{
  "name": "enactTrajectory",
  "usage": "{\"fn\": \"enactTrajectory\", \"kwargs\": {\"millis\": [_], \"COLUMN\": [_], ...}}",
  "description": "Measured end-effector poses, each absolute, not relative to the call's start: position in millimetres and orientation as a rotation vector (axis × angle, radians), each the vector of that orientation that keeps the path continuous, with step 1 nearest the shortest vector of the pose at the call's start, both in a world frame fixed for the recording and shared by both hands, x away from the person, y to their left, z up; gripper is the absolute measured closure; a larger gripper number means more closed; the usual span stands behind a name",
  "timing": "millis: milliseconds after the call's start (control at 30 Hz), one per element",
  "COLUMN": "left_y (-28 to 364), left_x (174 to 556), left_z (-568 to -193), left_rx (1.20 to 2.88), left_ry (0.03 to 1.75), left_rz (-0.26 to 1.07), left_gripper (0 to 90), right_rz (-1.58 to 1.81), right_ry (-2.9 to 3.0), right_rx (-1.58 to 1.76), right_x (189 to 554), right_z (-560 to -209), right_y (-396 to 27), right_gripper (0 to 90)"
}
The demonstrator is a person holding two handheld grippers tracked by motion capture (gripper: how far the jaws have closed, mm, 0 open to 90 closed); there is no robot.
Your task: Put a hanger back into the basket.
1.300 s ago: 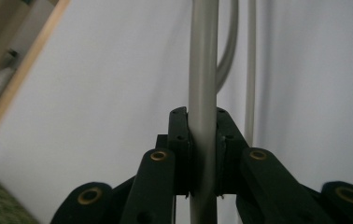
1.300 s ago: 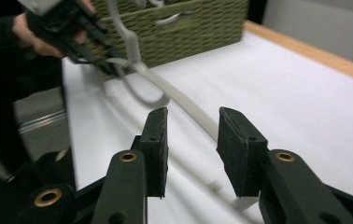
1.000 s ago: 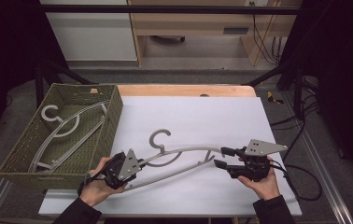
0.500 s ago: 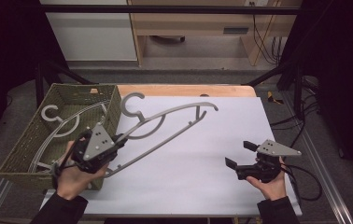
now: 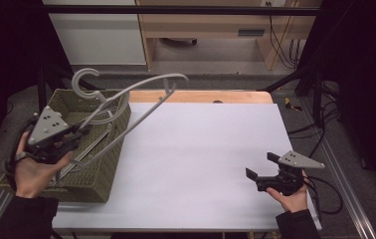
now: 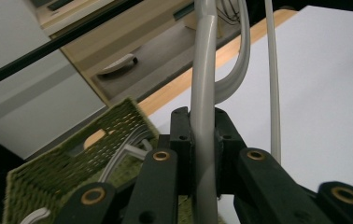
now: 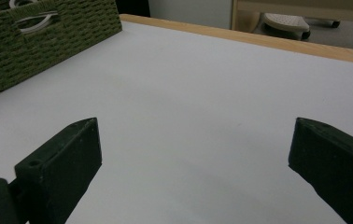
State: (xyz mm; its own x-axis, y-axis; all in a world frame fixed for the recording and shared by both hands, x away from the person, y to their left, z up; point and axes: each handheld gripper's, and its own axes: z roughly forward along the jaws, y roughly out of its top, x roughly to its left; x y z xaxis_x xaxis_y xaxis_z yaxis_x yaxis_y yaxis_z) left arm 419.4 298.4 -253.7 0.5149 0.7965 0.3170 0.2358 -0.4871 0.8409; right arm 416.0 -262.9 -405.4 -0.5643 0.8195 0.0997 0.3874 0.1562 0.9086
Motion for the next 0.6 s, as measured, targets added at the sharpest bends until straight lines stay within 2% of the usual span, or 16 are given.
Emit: {"fn": "enactTrajectory", "kwargs": {"millis": [367,600], "left_y": [355.6,381.2], "left_x": [437.9,452.8], "left_z": [-266.6,-282.5], "left_rx": [1.953,2.002], "left_ry": [0.977,1.019], "left_rz": [0.956,0.964], "left_gripper": [81.7,81.6], "right_rz": [1.365,1.357], "right_ry": [2.035,2.046], "right_rx": [1.157,1.156], "right_x": [417.1,418.4], "right_z": [-407.6,-409.1], "right_y": [-261.6,-259.9], "right_gripper": [2.6,2.7]}}
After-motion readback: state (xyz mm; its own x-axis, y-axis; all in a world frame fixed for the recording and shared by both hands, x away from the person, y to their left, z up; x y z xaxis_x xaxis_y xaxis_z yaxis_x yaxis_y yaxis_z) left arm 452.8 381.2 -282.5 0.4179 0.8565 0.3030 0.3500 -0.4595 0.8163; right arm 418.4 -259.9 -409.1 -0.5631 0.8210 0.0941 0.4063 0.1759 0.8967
